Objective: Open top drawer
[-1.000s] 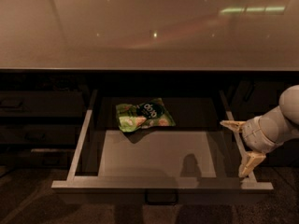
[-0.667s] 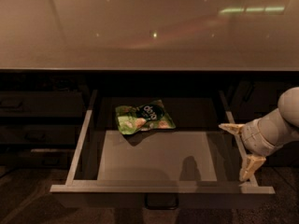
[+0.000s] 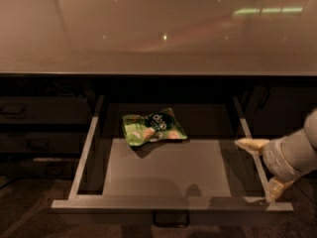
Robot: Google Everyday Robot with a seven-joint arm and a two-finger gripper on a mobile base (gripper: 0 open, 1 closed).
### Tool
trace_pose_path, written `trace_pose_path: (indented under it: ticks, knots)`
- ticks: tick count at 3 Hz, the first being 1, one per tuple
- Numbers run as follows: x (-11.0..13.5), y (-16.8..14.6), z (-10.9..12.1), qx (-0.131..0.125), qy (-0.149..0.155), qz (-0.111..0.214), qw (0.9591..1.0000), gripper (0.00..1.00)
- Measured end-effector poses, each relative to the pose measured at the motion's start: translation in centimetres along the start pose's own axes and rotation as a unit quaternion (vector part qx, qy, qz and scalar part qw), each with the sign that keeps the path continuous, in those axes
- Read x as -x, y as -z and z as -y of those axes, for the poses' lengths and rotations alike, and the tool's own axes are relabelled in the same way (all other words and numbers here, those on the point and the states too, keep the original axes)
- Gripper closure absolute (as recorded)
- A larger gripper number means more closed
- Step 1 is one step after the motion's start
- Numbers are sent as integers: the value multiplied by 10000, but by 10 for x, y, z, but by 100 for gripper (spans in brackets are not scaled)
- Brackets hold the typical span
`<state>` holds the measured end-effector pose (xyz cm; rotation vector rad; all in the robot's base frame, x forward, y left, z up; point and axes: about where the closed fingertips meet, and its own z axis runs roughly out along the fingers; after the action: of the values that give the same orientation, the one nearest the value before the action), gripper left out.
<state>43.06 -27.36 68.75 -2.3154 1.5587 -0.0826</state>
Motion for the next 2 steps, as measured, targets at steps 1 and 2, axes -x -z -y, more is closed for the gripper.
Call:
trace_pose_path:
  ticks: [1, 2]
  knots:
    - [16, 1, -12, 45, 366, -16, 9993, 0]
    - [16, 1, -12, 45, 367, -16, 9993, 0]
